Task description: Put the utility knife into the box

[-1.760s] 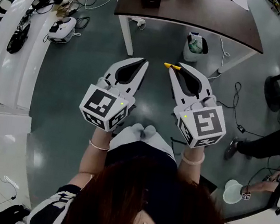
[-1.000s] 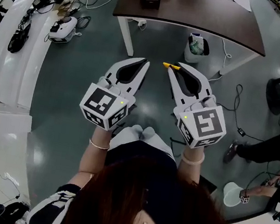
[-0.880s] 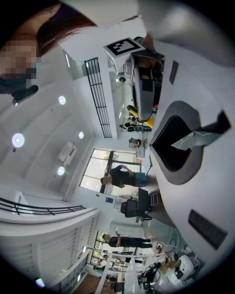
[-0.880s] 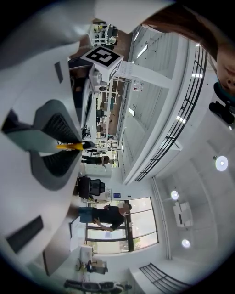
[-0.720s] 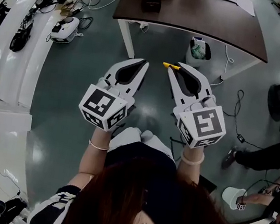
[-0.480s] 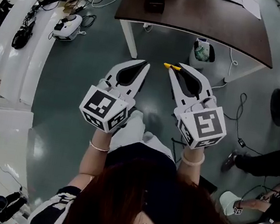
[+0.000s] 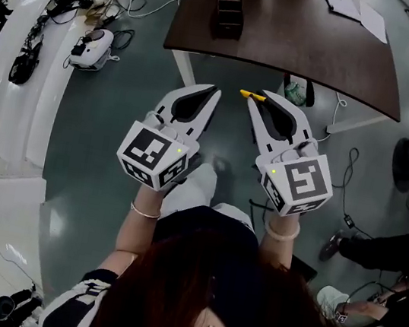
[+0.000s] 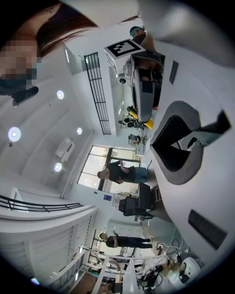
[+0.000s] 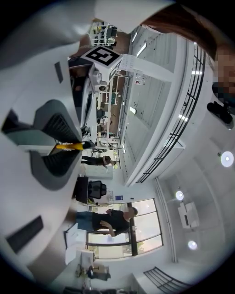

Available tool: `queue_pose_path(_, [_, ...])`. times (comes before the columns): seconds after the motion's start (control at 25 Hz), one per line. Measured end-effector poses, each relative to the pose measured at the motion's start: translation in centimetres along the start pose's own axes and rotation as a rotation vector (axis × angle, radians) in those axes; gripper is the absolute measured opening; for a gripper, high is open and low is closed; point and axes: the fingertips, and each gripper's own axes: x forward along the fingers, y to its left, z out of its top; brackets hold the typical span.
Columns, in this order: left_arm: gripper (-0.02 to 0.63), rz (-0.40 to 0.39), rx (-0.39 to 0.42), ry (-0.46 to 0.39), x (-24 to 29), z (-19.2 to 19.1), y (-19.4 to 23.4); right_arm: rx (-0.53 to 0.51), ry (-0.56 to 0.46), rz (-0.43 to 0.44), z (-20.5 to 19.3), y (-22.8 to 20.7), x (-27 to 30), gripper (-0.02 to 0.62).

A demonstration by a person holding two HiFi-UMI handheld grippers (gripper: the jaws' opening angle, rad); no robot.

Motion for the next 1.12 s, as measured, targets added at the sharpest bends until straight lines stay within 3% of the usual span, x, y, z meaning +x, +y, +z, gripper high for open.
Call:
queue_pose_path(0.52, [0.001, -0.011, -0.029, 0.005, 7.0, 0.9, 9.0, -0.003, 0.021, -0.019, 0.9, -5.7, 9.6, 0.058])
queue_pose_path(1.12, [0.001, 0.070, -0.038, 0.031, 22.8, 0.9, 19.5, 0.026, 0.022, 0.051, -0.4, -21.1, 22.6, 0.058])
